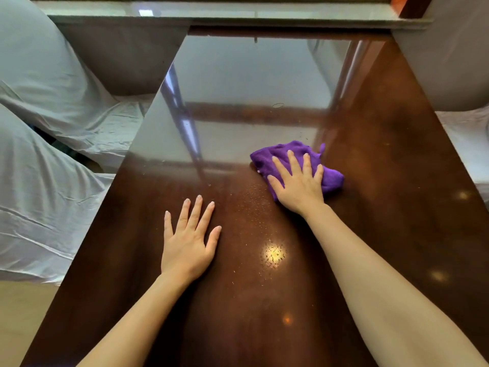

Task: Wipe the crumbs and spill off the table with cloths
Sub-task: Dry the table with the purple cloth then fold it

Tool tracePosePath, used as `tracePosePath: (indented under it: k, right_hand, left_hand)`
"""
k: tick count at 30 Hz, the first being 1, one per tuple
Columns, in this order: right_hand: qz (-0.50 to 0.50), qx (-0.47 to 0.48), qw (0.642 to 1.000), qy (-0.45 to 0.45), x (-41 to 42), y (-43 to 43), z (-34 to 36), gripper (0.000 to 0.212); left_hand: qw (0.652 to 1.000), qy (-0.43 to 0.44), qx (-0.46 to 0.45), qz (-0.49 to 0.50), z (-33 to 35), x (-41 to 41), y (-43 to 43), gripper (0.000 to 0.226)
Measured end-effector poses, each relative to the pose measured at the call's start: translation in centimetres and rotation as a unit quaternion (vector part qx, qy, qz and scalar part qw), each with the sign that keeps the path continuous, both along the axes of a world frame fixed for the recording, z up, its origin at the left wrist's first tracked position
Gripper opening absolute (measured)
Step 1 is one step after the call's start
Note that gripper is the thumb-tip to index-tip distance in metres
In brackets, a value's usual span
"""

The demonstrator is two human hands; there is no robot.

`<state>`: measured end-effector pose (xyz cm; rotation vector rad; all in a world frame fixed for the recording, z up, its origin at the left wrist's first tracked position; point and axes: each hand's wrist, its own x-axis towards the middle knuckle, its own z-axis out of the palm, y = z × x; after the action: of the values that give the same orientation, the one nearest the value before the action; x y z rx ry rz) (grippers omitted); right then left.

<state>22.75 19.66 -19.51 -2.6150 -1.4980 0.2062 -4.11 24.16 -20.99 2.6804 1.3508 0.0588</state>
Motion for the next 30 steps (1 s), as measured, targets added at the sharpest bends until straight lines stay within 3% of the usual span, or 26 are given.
tracePosePath:
  k: [8,17,30]
  right_hand:
    - [0.074,0.013,0.997,0.007,-5.6,1.9,-0.3,0.051]
    - [0.069,0.026,0.997,-0.002,-5.3,-2.0,-0.2,0.052]
    - [-0.046,0.013,0.999,-0.002,-5.2,-13.2,0.3,0.052]
  left_hand:
    - [1.000,-0.014,0.010,-0.002,-0.2,0.0,0.1,0.062]
    - [1.000,0.000,0.002,-0.004,-0.4,-0.1,0.3,0.059]
    - [1.000,-0.015,-0.019,-0.006,0.1,-5.0,-4.5,0.059]
